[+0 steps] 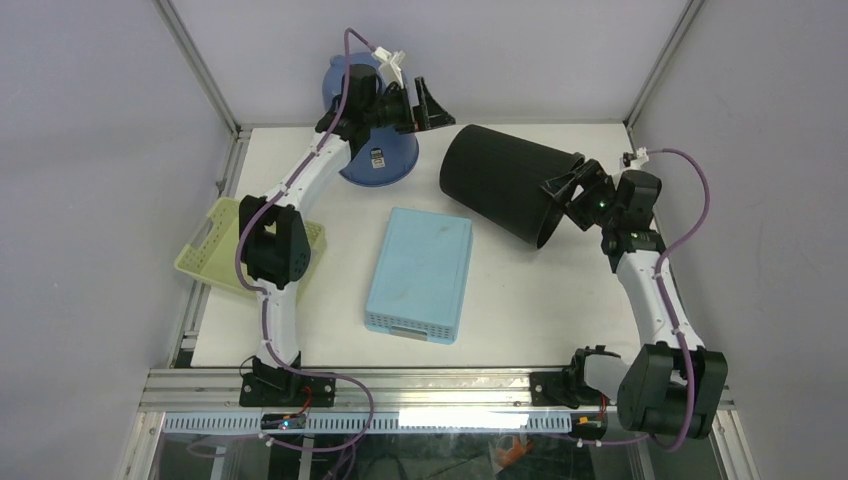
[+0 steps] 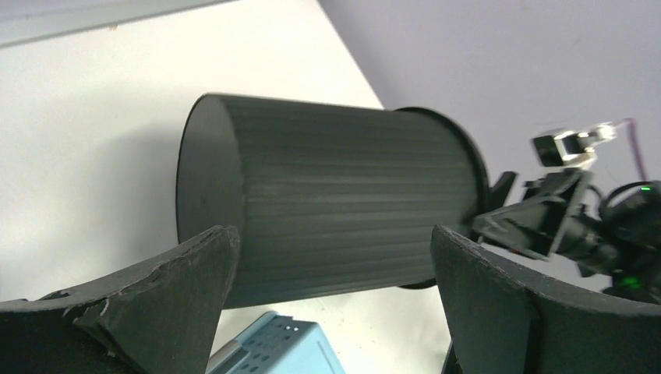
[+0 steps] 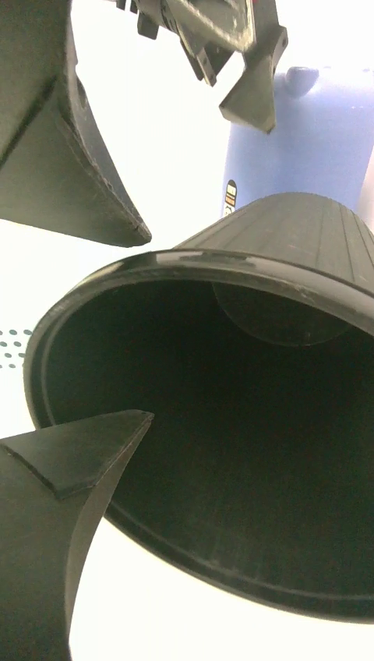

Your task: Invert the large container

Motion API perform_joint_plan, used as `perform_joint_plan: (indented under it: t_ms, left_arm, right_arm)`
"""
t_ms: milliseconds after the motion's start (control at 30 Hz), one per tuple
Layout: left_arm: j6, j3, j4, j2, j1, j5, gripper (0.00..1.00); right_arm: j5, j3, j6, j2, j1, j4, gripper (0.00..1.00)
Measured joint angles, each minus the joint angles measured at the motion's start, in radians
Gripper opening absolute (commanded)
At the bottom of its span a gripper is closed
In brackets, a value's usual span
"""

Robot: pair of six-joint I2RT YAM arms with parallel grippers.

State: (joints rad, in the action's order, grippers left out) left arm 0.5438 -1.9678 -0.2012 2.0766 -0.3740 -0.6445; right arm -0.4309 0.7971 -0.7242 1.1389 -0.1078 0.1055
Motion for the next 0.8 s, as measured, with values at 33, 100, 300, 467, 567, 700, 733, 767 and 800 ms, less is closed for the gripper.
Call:
perform_joint_plan:
  t_ms: [33,100,300,467,567,700,733,767,800]
  left_arm:
    - [-0.006,0.001,-0.005,0.012,0.000,0.000,0.99]
    - [-0.013,0.002,-0.011,0.043,0.000,-0.003,0.99]
    - [-0.014,0.025,-0.018,0.099,-0.006,-0.013,0.99]
    - [-0.016,0.047,-0.014,0.118,-0.013,-0.020,0.99]
    - [-0.012,0.047,0.013,0.144,-0.018,-0.039,0.99]
    - [0.011,0.067,0.091,0.177,-0.039,-0.072,0.99]
    - [0.024,0.074,0.103,0.183,-0.043,-0.077,0.99]
    - [0.037,0.078,0.116,0.191,-0.048,-0.086,0.99]
    - [0.048,0.079,0.129,0.201,-0.052,-0.095,0.99]
  right_arm:
    - [0.008,0.008,0.011,-0.010,0.000,0.022,0.80]
    - [0.031,0.027,0.031,-0.028,0.000,0.067,0.78]
    - [0.085,0.077,0.057,-0.048,0.000,0.166,0.67]
    - [0.120,0.112,0.075,-0.042,0.000,0.217,0.58]
    - [0.138,0.118,0.082,-0.032,0.000,0.225,0.52]
    - [0.136,0.116,0.087,0.005,0.000,0.209,0.53]
    - [0.126,0.108,0.085,0.016,0.000,0.179,0.53]
    - [0.112,0.097,0.082,0.026,0.000,0.146,0.51]
    - [0.098,0.085,0.079,0.035,0.000,0.117,0.48]
